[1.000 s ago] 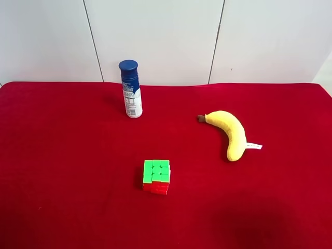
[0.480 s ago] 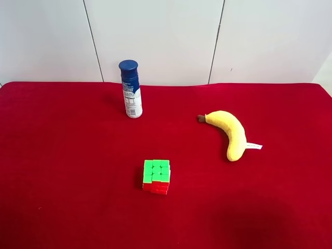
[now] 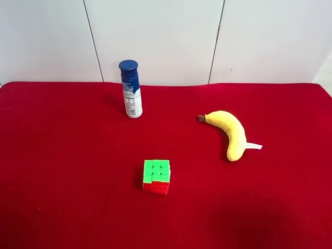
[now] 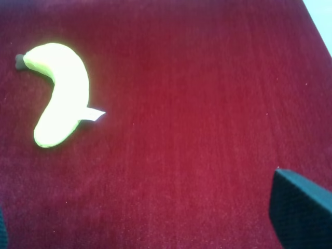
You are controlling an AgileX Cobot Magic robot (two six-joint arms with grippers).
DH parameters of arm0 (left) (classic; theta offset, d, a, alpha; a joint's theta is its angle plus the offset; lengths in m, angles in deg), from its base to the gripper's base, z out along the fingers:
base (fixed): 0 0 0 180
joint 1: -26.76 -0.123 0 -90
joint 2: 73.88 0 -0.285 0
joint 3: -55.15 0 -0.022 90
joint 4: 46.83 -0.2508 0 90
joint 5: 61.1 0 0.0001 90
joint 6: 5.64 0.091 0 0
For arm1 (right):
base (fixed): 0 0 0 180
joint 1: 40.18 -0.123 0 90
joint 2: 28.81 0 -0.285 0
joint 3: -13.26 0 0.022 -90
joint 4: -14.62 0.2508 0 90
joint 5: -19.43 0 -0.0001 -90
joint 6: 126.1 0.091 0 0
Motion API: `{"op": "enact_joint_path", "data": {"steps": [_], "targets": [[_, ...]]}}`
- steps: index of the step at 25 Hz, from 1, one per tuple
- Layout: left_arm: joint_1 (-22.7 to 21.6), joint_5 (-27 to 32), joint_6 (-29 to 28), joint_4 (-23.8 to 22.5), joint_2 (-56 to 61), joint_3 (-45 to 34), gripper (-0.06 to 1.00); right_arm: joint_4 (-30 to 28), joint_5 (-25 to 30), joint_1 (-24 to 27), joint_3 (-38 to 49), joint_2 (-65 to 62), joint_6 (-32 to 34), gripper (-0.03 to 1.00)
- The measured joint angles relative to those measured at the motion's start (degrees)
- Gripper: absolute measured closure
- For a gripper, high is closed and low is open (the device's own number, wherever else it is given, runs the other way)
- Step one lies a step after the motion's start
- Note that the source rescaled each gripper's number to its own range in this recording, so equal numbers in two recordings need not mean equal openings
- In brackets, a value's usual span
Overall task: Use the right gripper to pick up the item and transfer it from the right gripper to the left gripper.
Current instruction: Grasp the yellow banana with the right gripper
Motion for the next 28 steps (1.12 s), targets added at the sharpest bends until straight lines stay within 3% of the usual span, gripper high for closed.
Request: {"op": "enact_joint_path", "data": {"steps": [11, 17, 21, 28], "targets": [[0.00, 0.00, 0.00, 0.00, 0.00, 0.00, -0.06, 1.03, 2.04, 0.00, -3.29, 6.87, 0.00, -0.03], [0.00, 0.00, 0.00, 0.00, 0.00, 0.00, -0.06, 1.08, 1.74, -0.54, -15.31, 32.32, -0.25, -0.03], [0.00, 0.00, 0.00, 0.00, 0.00, 0.00, -0.06, 0.67, -0.10, -4.57, -19.65, 46.83, -0.43, -0.03], [0.00, 0.00, 0.00, 0.00, 0.00, 0.00, -0.06, -0.70, -9.58, -11.01, -21.44, 70.98, -0.54, -0.03]]}}
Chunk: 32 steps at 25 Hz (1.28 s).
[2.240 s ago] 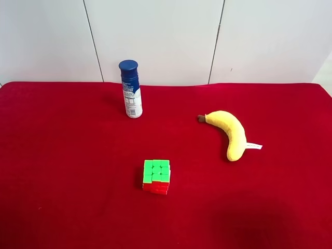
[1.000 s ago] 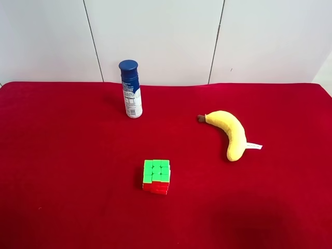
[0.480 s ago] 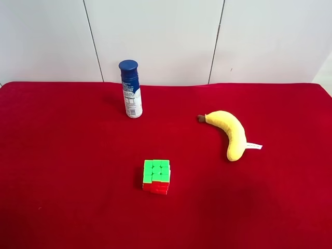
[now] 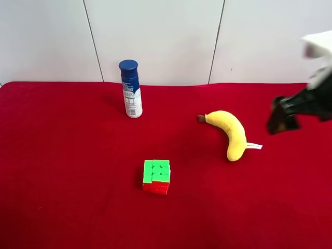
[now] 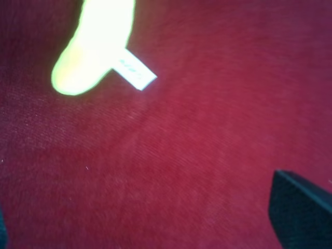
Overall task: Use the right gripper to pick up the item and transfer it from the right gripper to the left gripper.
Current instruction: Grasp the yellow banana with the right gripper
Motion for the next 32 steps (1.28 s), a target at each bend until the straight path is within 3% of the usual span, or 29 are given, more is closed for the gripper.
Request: {"op": "enact_joint_path", "data": {"steps": [9, 15, 25, 28, 32], "targets": [[0.00, 0.00, 0.00, 0.00, 0.00, 0.00, -0.06, 1.48, -13.86, -0.29, -0.04, 20.10, 0.51, -0.03], [0.00, 0.00, 0.00, 0.00, 0.00, 0.00, -0.06, 6.04, -24.77, -0.29, -0.04, 30.05, 0.51, -0.03], [0.00, 0.00, 0.00, 0.00, 0.00, 0.00, -0.06, 7.20, -31.79, -0.29, -0.04, 34.66, 0.51, -0.03], [0.00, 0.00, 0.00, 0.00, 0.00, 0.00, -0.06, 7.25, -32.37, -0.29, -0.04, 34.66, 0.51, 0.08], [0.00, 0.00, 0.00, 0.00, 0.00, 0.00, -0.06, 7.25, -31.93, -0.29, -0.04, 34.66, 0.51, 0.39]]}}
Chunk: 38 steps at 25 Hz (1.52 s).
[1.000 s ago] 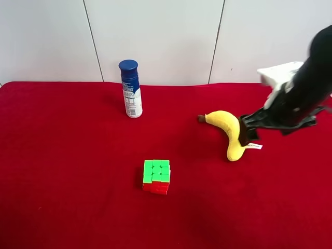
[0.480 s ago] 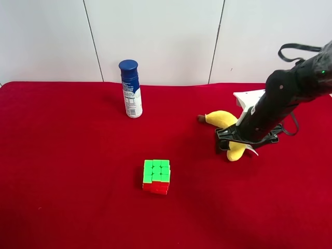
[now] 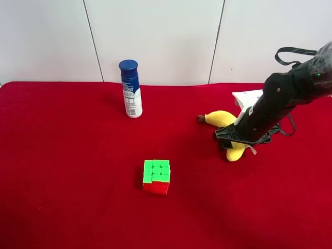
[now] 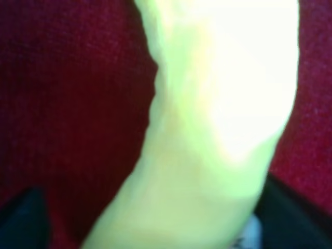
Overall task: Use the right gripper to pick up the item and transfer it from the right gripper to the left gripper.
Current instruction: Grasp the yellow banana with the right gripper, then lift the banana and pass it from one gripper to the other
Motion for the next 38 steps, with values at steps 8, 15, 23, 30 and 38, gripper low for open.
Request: {"op": "enact_joint_path", "data": {"steps": [8, 15, 23, 30, 38], "targets": [[0.00, 0.00, 0.00, 0.00, 0.00, 0.00, -0.06, 0.00, 0.73, 0.00, 0.00, 0.00, 0.39, 0.97], [0.00, 0.00, 0.00, 0.00, 0.00, 0.00, -0.06, -0.05, 4.00, 0.00, 0.00, -3.30, 0.39, 0.97], [0.00, 0.00, 0.00, 0.00, 0.00, 0.00, -0.06, -3.10, 14.33, 0.00, 0.00, -15.09, -0.73, 0.97], [0.00, 0.00, 0.00, 0.00, 0.00, 0.00, -0.06, -3.88, 20.39, 0.00, 0.00, -25.28, -4.19, 0.97], [0.00, 0.00, 0.00, 0.00, -0.08, 0.00, -0.06, 5.06, 23.94, -0.04, 0.00, -32.47, -14.78, 0.97]]}}
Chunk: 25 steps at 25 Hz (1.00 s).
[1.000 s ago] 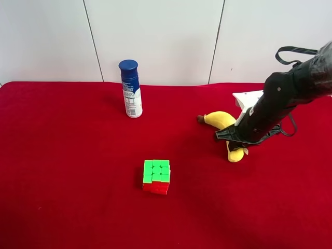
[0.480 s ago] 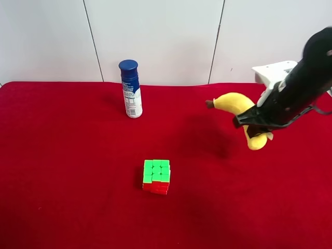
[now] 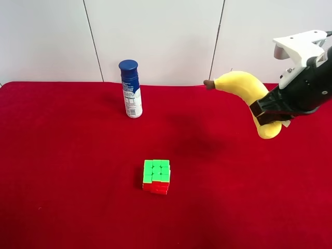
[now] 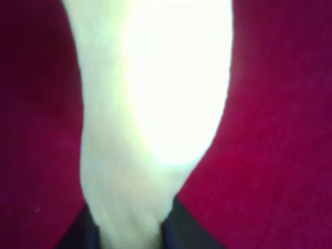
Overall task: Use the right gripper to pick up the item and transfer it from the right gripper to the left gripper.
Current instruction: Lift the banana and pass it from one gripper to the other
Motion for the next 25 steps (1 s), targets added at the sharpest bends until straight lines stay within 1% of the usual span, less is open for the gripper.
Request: {"op": "enact_joint_path", "data": {"steps": [3, 6, 8, 10, 12, 15, 18, 21, 25], "targets": [[0.00, 0.47, 0.82, 1.08, -2.65, 0.14, -0.06, 2.52, 0.08, -1.74, 0.00, -0.63, -4.65, 0.97], [0.14, 2.98, 4.69, 3.25, -8.38, 1.90, -0.06, 2.67, 0.35, -6.15, 0.00, -0.74, -7.95, 0.97], [2.25, 3.88, 6.17, 5.21, -11.69, 3.19, -0.06, 2.47, 0.40, -9.19, 0.00, -0.74, -9.37, 0.97], [5.30, 4.71, 7.95, 5.94, -14.41, 4.48, -0.06, 2.33, 0.37, -12.26, 0.00, -0.74, -10.51, 0.97], [9.34, 6.19, 8.88, 5.68, -16.57, 5.45, -0.06, 1.93, 0.37, -15.16, 0.00, -0.74, -11.14, 0.97], [15.15, 8.30, 9.36, 4.01, -20.43, 7.45, -0.06, 1.00, 1.00, -19.27, -0.60, -0.68, -12.12, 0.97], [20.76, 8.50, 9.48, 2.06, -24.96, 10.04, -0.06, 0.93, 2.07, -22.73, -3.60, 0.25, -12.80, 0.97], [26.14, 8.38, 9.48, 0.30, -29.91, 12.98, -0.06, 0.96, 4.40, -25.17, -8.00, 2.52, -13.06, 0.97], [33.66, 6.25, 9.48, -4.07, -37.99, 16.65, -0.06, 1.04, 6.09, -26.43, -11.63, 5.79, -13.77, 0.97]]}}
